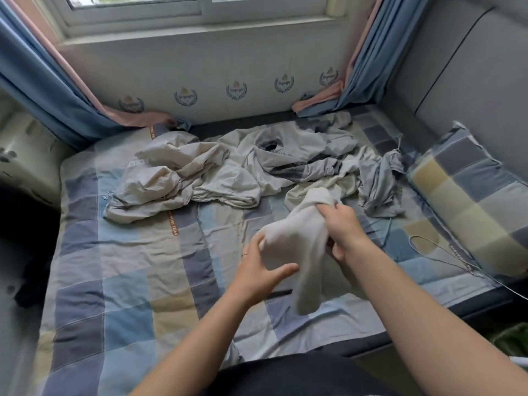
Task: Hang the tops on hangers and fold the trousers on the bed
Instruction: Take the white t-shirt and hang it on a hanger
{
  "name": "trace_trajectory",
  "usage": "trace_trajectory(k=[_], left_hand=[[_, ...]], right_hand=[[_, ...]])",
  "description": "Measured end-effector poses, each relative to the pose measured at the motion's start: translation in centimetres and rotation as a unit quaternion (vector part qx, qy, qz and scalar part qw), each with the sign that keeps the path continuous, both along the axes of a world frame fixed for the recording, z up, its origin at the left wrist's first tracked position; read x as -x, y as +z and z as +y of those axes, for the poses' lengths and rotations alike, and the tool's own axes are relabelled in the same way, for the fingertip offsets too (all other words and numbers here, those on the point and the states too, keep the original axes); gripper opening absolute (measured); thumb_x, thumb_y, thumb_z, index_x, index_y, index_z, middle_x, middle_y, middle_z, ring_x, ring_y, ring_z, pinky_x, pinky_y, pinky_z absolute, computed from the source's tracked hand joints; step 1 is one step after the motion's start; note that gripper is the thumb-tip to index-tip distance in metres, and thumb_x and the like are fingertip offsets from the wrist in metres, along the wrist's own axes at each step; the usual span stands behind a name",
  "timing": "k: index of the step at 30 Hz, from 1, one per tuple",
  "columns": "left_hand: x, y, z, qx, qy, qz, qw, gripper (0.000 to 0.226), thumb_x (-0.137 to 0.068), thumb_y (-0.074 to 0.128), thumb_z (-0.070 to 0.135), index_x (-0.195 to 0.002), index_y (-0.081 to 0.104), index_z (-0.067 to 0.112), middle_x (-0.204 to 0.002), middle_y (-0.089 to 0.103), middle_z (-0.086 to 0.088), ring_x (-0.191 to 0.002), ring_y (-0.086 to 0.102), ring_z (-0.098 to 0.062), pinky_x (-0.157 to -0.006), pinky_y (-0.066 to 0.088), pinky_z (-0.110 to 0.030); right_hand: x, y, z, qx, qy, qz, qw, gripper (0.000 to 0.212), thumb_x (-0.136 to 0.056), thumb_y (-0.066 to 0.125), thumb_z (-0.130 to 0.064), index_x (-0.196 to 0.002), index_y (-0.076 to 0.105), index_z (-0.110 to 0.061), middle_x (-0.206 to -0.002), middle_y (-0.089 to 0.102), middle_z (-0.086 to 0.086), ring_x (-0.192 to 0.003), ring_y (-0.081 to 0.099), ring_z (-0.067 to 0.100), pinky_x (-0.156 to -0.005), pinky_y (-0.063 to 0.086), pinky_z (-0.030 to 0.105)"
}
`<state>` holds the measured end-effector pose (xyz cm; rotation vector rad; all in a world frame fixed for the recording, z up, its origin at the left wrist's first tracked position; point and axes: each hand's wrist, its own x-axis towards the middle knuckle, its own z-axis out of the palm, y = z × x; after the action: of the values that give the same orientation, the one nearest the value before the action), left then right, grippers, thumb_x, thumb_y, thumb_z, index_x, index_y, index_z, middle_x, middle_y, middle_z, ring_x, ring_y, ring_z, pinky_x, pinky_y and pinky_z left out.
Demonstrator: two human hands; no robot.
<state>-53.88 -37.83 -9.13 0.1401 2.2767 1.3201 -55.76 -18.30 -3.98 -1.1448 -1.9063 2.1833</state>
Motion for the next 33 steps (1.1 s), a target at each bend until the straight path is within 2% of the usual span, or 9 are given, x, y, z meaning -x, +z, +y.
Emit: trace_trajectory(k=[8, 10, 13, 16, 21, 23, 27, 30, 33], left_hand=[[-1.7, -0.1, 2.3, 0.039, 0.017, 0.048, 0.998, 0.133, -0.046, 0.076, 0.083, -0.152, 0.011, 0.036, -0.154, 0.028, 0.005, -0.138, 0.037, -0.016, -0.115, 0.038, -0.045], [-2.4, -0.8, 2.6, 0.089, 0.003, 0.047, 0.995, 0.11, -0.057, 0.078, 0.072, -0.144, 0.027, 0.027, -0.142, 0.041, 0.001, -0.127, 0.049, -0.021, -0.106, 0.045, -0.046], [-2.1, -1.1, 2.8, 0.065, -0.017, 0.118, 0.991, 0.022, -0.09, 0.07, 0.033, -0.097, 0.057, 0.017, -0.099, 0.057, -0.004, -0.097, 0.059, -0.031, -0.08, 0.047, -0.04], [-1.0, 0.2, 2.4, -0.001, 0.013, 0.15, 0.989, 0.014, -0.098, 0.061, 0.02, -0.087, 0.063, 0.011, -0.085, 0.064, -0.004, -0.082, 0.06, -0.024, -0.07, 0.043, -0.038], [1.3, 4.3, 2.1, -0.113, 0.082, 0.107, 0.984, 0.022, -0.099, 0.052, 0.019, -0.08, 0.062, 0.012, -0.073, 0.057, 0.003, -0.068, 0.049, -0.011, -0.064, 0.038, -0.031], [1.7, 5.4, 2.7, -0.137, 0.111, 0.072, 0.982, 0.024, -0.1, 0.052, 0.013, -0.077, 0.057, 0.012, -0.071, 0.048, -0.001, -0.068, 0.044, -0.014, -0.066, 0.035, -0.032], [0.1, 5.7, 3.9, -0.206, 0.148, -0.027, 0.967, 0.028, -0.102, 0.055, 0.019, -0.075, 0.049, 0.016, -0.073, 0.043, -0.008, -0.075, 0.041, -0.022, -0.072, 0.034, -0.039], [-0.3, 5.9, 3.5, -0.249, 0.197, -0.079, 0.945, 0.026, -0.101, 0.059, 0.025, -0.079, 0.055, 0.013, -0.078, 0.053, -0.012, -0.079, 0.053, -0.026, -0.077, 0.047, -0.044], [0.5, 6.1, 2.2, -0.28, 0.253, -0.093, 0.921, 0.027, -0.098, 0.065, 0.027, -0.078, 0.062, 0.01, -0.063, 0.062, -0.006, -0.066, 0.065, -0.023, -0.068, 0.06, -0.044]], right_hand=[[0.2, 4.5, 2.6, 0.181, -0.094, 0.021, 0.979, 0.019, -0.102, 0.051, -0.017, -0.092, 0.063, -0.006, -0.08, 0.065, 0.013, -0.057, 0.068, 0.019, -0.044, 0.054, 0.025], [0.1, 5.1, 2.9, 0.23, -0.105, 0.033, 0.967, 0.022, -0.104, 0.047, -0.017, -0.095, 0.061, -0.003, -0.083, 0.063, 0.014, -0.064, 0.066, 0.022, -0.044, 0.056, 0.026], [0.2, 5.4, 2.9, 0.276, -0.095, 0.061, 0.955, 0.018, -0.103, 0.042, -0.008, -0.105, 0.058, 0.0, -0.087, 0.06, 0.016, -0.076, 0.062, 0.024, -0.056, 0.058, 0.028], [-0.4, 5.3, 3.0, 0.29, -0.077, 0.091, 0.95, 0.02, -0.102, 0.041, -0.007, -0.092, 0.058, -0.005, -0.084, 0.059, 0.014, -0.076, 0.059, 0.023, -0.069, 0.056, 0.033], [-4.1, 3.2, 2.3, 0.105, 0.085, 0.016, 0.991, 0.01, -0.103, 0.05, -0.025, -0.104, 0.059, -0.023, -0.117, 0.059, 0.003, -0.118, 0.052, 0.025, -0.105, 0.04, 0.048], [-6.3, 1.9, 1.3, 0.027, 0.133, 0.01, 0.991, 0.013, -0.101, 0.056, -0.024, -0.113, 0.06, -0.024, -0.127, 0.061, 0.002, -0.124, 0.054, 0.025, -0.097, 0.047, 0.042], [-10.7, -1.0, -1.1, -0.028, 0.276, 0.036, 0.96, 0.039, -0.09, 0.075, -0.024, -0.125, 0.06, -0.017, -0.118, 0.069, 0.004, -0.107, 0.067, 0.017, -0.084, 0.057, 0.027], [-11.9, -3.1, -1.7, -0.146, 0.291, 0.033, 0.945, 0.015, -0.092, 0.071, -0.018, -0.099, 0.066, -0.006, -0.09, 0.071, 0.004, -0.084, 0.065, 0.022, -0.075, 0.051, 0.04], [-11.7, -3.7, -0.6, -0.212, 0.303, 0.036, 0.928, 0.032, -0.098, 0.064, -0.023, -0.071, 0.056, -0.008, -0.066, 0.049, 0.001, -0.066, 0.044, 0.014, -0.063, 0.034, 0.034]])
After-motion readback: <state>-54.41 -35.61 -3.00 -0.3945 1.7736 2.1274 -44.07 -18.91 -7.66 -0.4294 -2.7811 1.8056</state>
